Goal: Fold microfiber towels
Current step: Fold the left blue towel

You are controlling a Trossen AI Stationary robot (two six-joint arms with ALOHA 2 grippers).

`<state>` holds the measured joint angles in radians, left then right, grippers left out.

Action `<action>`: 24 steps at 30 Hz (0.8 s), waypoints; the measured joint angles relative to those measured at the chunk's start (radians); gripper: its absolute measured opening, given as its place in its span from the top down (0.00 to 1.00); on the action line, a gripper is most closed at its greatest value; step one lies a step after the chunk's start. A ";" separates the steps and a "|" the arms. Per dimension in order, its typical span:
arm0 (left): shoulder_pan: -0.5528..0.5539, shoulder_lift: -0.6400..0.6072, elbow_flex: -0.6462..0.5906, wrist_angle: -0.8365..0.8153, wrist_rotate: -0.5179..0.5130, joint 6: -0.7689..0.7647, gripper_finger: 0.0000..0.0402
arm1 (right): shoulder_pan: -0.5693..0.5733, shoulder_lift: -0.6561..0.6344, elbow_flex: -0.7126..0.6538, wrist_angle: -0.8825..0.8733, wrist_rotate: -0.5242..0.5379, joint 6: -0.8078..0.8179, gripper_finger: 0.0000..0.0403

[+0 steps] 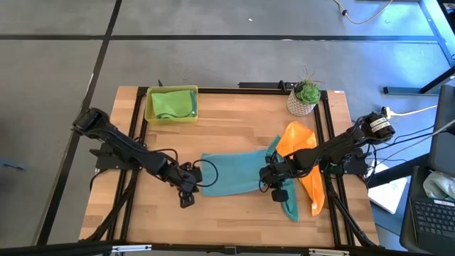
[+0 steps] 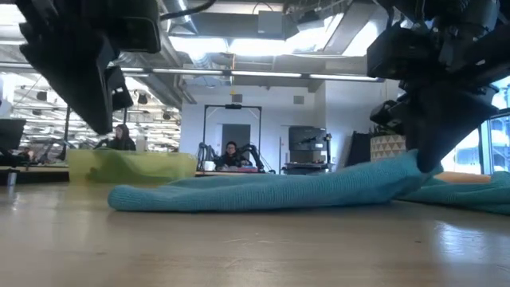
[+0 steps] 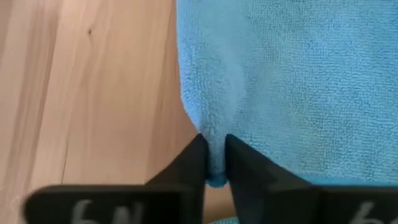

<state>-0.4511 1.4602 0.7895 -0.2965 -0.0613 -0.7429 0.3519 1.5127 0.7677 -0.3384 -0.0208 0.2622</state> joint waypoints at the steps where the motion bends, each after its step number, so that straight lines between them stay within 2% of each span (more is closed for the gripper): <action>1: 0.000 -0.010 0.000 -0.012 0.000 -0.020 0.99 | 0.000 0.000 0.000 -0.001 0.000 0.009 0.81; 6: -0.014 -0.062 0.000 -0.037 -0.012 -0.122 1.00 | -0.001 -0.001 0.000 -0.018 0.000 0.068 0.61; 10: -0.013 -0.121 0.009 -0.061 -0.076 -0.162 1.00 | -0.005 -0.017 0.000 -0.074 -0.006 0.165 0.50; 13: 0.008 -0.164 0.035 -0.055 -0.181 -0.090 1.00 | -0.005 -0.043 0.000 -0.086 0.002 0.206 0.48; 15: 0.039 -0.172 0.049 -0.036 -0.263 0.003 1.00 | -0.005 -0.068 0.000 -0.066 0.036 0.255 0.49; 17: 0.086 -0.168 0.051 -0.009 -0.299 0.109 1.00 | -0.013 -0.086 0.000 -0.041 0.090 0.350 0.50; 18: 0.118 -0.157 0.053 0.006 -0.288 0.155 1.00 | -0.023 -0.090 0.000 -0.023 0.118 0.415 0.52; 21: 0.222 -0.098 0.053 0.008 -0.168 0.270 1.00 | -0.064 -0.069 0.002 0.029 0.153 0.572 0.55; 24: 0.310 -0.022 0.052 0.012 -0.028 0.394 1.00 | -0.094 -0.008 0.002 0.078 0.124 0.613 0.60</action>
<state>-0.1408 1.4385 0.8417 -0.2849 -0.0893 -0.3489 0.2575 1.5047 0.7696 -0.2608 0.1028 0.8757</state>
